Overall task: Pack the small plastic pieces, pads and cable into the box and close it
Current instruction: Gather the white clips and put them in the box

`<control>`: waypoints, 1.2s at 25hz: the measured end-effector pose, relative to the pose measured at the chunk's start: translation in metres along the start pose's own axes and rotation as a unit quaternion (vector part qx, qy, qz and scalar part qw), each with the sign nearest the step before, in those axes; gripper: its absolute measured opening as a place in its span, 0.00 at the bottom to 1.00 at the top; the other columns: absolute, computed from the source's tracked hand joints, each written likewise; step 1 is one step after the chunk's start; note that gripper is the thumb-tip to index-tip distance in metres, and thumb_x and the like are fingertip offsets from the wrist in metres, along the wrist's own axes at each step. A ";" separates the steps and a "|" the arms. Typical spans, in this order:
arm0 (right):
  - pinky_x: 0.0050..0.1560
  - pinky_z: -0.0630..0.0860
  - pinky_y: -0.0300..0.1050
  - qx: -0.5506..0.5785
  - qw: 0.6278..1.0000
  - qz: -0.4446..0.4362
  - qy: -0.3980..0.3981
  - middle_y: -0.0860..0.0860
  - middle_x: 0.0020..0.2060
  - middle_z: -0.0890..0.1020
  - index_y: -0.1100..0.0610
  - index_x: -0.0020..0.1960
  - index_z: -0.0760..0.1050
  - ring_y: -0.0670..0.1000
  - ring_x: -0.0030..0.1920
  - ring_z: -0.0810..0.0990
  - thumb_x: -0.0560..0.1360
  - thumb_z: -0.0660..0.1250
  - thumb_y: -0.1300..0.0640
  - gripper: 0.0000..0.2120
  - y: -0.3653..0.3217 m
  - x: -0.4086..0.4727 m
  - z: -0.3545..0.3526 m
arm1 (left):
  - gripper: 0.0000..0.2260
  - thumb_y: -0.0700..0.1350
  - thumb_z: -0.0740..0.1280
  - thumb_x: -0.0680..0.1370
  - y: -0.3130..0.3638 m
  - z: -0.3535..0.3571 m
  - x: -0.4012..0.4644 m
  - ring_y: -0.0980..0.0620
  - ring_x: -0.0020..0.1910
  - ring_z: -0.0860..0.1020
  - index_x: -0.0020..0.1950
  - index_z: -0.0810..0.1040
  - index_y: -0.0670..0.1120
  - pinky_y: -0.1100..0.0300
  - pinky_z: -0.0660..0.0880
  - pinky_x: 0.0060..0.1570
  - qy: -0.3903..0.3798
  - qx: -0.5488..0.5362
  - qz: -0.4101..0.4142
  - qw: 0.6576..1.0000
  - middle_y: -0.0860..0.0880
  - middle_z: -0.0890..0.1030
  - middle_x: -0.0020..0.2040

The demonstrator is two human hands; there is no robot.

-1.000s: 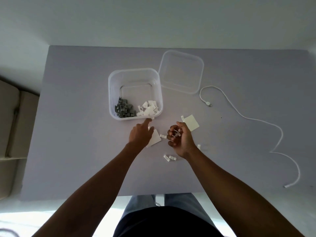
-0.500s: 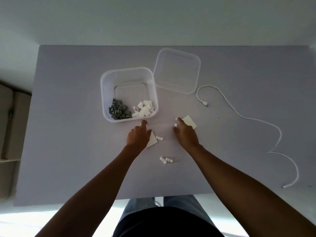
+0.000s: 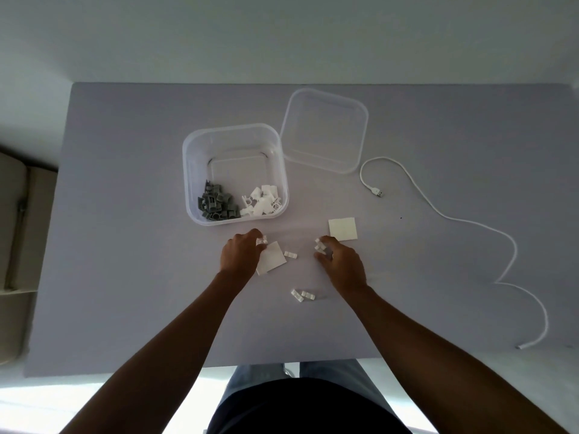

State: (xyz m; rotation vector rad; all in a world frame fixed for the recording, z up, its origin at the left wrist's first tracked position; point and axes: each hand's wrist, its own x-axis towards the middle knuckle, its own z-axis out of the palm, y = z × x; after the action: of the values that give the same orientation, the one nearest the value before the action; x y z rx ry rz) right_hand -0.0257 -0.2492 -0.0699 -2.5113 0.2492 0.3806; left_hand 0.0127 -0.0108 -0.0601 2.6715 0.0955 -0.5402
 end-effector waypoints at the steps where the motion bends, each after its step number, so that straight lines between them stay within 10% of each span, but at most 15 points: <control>1: 0.47 0.75 0.47 -0.001 1.000 -0.001 0.003 0.56 0.46 0.84 0.51 0.65 0.75 0.59 0.49 0.82 0.76 0.68 0.48 0.18 -0.001 0.000 0.000 | 0.10 0.49 0.67 0.78 0.001 0.000 0.001 0.37 0.45 0.80 0.57 0.78 0.47 0.51 0.76 0.40 -0.001 0.010 0.003 1.000 0.40 0.83 0.48; 13: 0.43 0.77 0.50 -0.006 0.999 0.019 -0.038 0.55 0.42 0.83 0.57 0.50 0.75 0.59 0.45 0.81 0.77 0.66 0.47 0.12 -0.005 0.001 0.003 | 0.11 0.50 0.66 0.79 0.005 -0.002 -0.003 0.37 0.44 0.81 0.59 0.76 0.47 0.52 0.74 0.38 0.004 0.034 0.043 0.998 0.40 0.83 0.47; 30: 0.42 0.75 0.49 -0.111 0.993 -0.002 -0.048 0.59 0.43 0.82 0.62 0.53 0.73 0.62 0.45 0.81 0.77 0.59 0.54 0.12 -0.020 0.004 0.021 | 0.12 0.48 0.60 0.80 0.018 0.003 0.007 0.39 0.48 0.80 0.52 0.77 0.41 0.54 0.70 0.41 -0.080 0.065 0.048 0.993 0.40 0.81 0.49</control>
State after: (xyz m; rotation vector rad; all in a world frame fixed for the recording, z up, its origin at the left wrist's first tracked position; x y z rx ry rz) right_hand -0.0210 -0.2218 -0.0774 -2.7000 0.1724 0.5523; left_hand 0.0201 -0.0287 -0.0587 2.7286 -0.1177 -0.7512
